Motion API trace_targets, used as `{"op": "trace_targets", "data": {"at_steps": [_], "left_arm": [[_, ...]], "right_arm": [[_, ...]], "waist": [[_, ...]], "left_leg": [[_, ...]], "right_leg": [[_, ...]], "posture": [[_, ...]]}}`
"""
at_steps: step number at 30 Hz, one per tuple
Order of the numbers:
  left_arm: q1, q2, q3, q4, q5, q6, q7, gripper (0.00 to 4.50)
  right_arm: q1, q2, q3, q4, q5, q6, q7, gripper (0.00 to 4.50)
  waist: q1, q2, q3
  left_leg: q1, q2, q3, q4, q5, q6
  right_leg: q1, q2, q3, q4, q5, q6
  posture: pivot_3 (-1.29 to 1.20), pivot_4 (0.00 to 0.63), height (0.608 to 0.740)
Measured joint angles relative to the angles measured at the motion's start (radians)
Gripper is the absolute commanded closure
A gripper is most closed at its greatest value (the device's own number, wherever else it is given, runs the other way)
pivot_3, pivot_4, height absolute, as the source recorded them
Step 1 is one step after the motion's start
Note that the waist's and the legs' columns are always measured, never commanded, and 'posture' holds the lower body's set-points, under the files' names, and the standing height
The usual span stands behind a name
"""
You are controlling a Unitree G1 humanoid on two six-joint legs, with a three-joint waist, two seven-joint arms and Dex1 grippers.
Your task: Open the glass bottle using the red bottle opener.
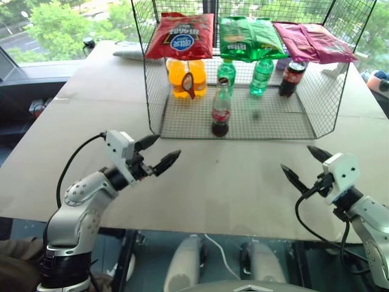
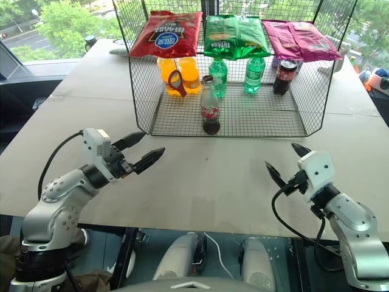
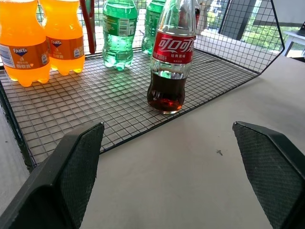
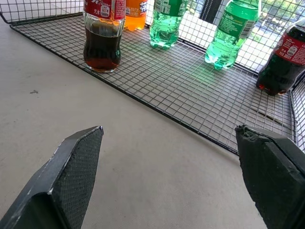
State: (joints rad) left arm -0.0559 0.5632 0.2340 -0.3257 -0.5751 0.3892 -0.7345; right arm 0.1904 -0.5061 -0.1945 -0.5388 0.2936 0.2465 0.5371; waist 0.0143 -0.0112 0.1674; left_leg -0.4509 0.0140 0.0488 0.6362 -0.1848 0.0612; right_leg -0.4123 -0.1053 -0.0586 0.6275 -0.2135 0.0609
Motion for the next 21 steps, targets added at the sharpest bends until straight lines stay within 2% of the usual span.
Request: {"op": "trace_targets", "data": {"at_steps": [9,16,21], "left_arm": [[-0.086,-0.032,0.015,0.005,-0.044,0.045,0.087,0.03],[-0.21,-0.048,0.013,0.043,-0.041,0.099,0.196,0.03],[-0.292,-0.051,-0.003,0.073,-0.032,0.148,0.247,0.03]], "right_arm": [[-0.043,0.062,-0.012,-0.071,0.112,-0.054,0.016,0.0],[-0.117,0.056,0.066,-0.16,0.164,-0.088,0.073,0.0],[-0.14,0.039,0.073,-0.192,0.209,-0.068,0.075,0.0]], "waist": [[0.0,0.0,0.0],[0.003,0.0,0.0],[0.002,-0.001,0.0]], "left_leg": [[0.0,0.0,0.0,0.0,0.0,0.0],[0.0,-0.001,0.0,0.001,0.001,0.001],[0.0,-0.001,0.0,0.001,0.001,0.002]], "right_leg": [[0.0,0.001,0.0,0.0,0.0,0.001],[0.001,0.002,0.0,0.0,0.0,0.0],[0.001,0.002,0.0,0.0,0.0,0.001]], "posture": [[0.0,0.15,0.74],[0.0,0.15,0.74],[0.0,0.15,0.74]]}}
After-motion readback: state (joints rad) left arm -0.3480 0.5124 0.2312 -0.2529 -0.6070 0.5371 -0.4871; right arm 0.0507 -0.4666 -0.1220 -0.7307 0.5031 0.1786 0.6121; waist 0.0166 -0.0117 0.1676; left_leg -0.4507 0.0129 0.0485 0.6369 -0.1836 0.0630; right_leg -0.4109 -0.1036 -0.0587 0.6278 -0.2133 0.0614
